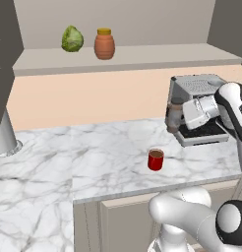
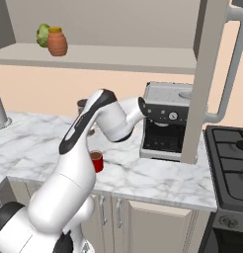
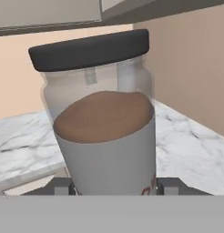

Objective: Pick the cinnamon and honey bottle from the cabinet and place them next to the mug.

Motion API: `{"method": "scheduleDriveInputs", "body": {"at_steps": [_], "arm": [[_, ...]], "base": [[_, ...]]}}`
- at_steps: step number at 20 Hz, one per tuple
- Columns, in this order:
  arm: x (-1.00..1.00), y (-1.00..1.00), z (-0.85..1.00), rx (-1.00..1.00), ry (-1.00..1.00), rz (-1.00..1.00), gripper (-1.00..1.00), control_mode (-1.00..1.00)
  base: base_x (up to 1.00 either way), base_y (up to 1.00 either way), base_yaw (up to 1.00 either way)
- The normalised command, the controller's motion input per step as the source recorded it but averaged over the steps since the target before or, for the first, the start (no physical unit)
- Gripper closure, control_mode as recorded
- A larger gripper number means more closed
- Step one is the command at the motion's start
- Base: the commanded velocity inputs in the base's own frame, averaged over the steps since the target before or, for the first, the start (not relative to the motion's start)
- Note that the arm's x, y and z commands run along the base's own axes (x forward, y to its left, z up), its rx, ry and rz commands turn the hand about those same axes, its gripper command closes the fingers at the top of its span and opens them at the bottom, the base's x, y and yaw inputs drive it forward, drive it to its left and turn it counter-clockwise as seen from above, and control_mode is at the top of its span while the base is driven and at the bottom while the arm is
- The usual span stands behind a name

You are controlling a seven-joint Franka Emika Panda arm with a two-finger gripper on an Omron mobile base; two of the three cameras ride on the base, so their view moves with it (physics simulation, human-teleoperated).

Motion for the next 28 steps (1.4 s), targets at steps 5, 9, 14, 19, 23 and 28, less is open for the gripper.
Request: {"method": "scheduleDriveInputs", "body": {"at_steps": [5,9,14,19,23,28], "arm": [[0.0,-0.15,-0.67,0.0,0.0,0.0,1.0,-1.0],[0.0,-0.26,-0.53,0.0,0.0,0.0,1.0,-1.0],[0.07,-0.42,-0.23,0.0,0.0,0.0,1.0,-1.0],[0.33,-0.45,-0.18,0.0,0.0,0.0,1.0,-1.0],[0.4,-0.39,-0.24,0.0,0.03,0.0,1.0,-1.0],[0.23,-0.25,-0.25,0.0,0.02,0.0,1.0,-1.0]], "base": [[0.0,0.0,0.0],[0.0,0.0,0.0],[0.0,0.0,0.0],[0.0,0.0,0.0],[0.0,0.0,0.0],[0.0,0.0,0.0]]}}
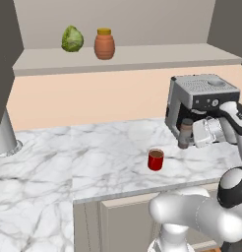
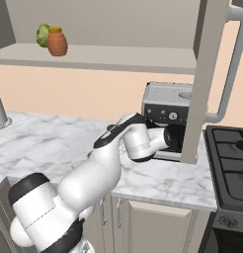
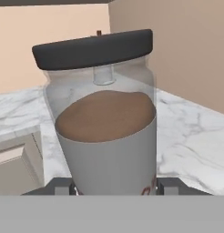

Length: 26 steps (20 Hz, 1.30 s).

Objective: Pick the cinnamon and honey bottle from the cabinet and place them next to the mug.

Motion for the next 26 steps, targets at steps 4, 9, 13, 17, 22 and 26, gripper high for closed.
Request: {"method": "scheduleDriveInputs", "body": {"at_steps": [4,9,13,17,22,26], "arm": [[0.22,-0.01,-0.5,0.0,0.03,0.0,1.0,-1.0],[0.2,0.0,-0.58,0.0,0.04,0.0,1.0,-1.0],[0.09,0.0,-0.55,0.0,0.02,0.0,1.0,-1.0],[0.03,0.0,-0.43,0.0,0.0,0.0,1.0,-1.0],[0.17,0.0,-0.32,0.0,0.0,0.0,1.0,-1.0],[0.15,0.0,-0.09,0.0,0.0,0.0,1.0,-1.0]], "base": [[0.0,0.0,0.0],[0.0,0.0,0.0],[0.0,0.0,0.0],[0.0,0.0,0.0],[0.0,0.0,0.0],[0.0,0.0,0.0]]}}
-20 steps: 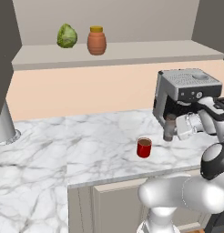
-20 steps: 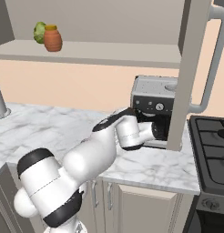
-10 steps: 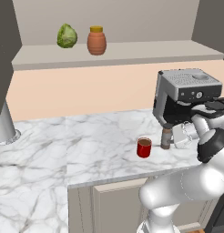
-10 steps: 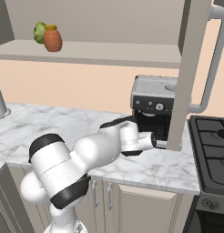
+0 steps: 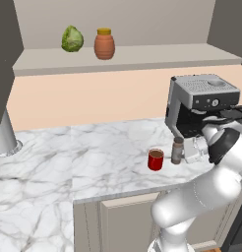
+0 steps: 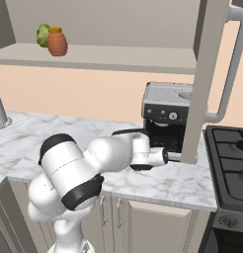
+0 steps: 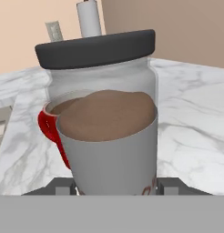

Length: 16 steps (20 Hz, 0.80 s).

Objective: Pick the cinnamon and honey bottle from the cabinet and place them next to the mug.

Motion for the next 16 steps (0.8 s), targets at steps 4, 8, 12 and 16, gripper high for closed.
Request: {"method": "scheduleDriveInputs", "body": {"at_steps": [4,8,12,16], "arm": [[0.12,0.01,-0.04,0.0,0.0,0.0,1.0,-1.0],[0.0,0.13,-0.1,0.0,0.0,0.0,1.0,-1.0],[0.0,0.17,-0.16,0.0,0.0,0.0,1.0,-1.0],[0.04,0.1,-0.12,0.0,0.0,0.0,1.0,-1.0]], "base": [[0.0,0.0,0.0],[0.0,0.0,0.0],[0.0,0.0,0.0],[0.0,0.0,0.0]]}}
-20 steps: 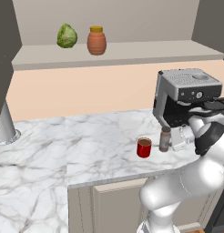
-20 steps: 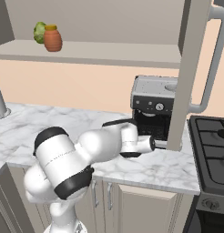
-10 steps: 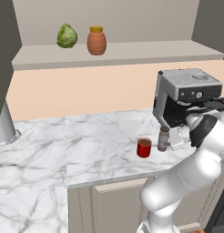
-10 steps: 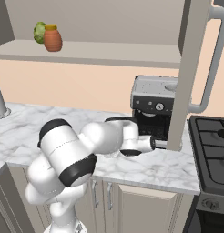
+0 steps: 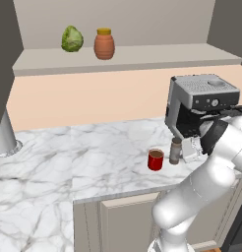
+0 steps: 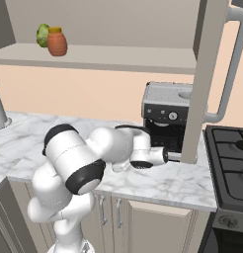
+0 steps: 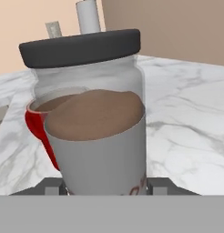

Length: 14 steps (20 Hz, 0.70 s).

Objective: Pick the cinnamon and honey bottle from the cabinet and place them next to the mug.

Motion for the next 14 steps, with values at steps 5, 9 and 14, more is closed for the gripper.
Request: {"method": "scheduleDriveInputs", "body": {"at_steps": [5,9,14], "arm": [[0.04,0.14,-0.17,0.0,0.0,0.0,1.0,-1.0],[0.0,0.02,-0.37,0.0,0.0,0.02,1.0,-1.0],[0.0,0.0,-0.35,0.0,0.0,0.01,1.0,-1.0]], "base": [[0.0,0.0,0.0],[0.0,0.0,0.0],[0.0,0.0,0.0]]}}
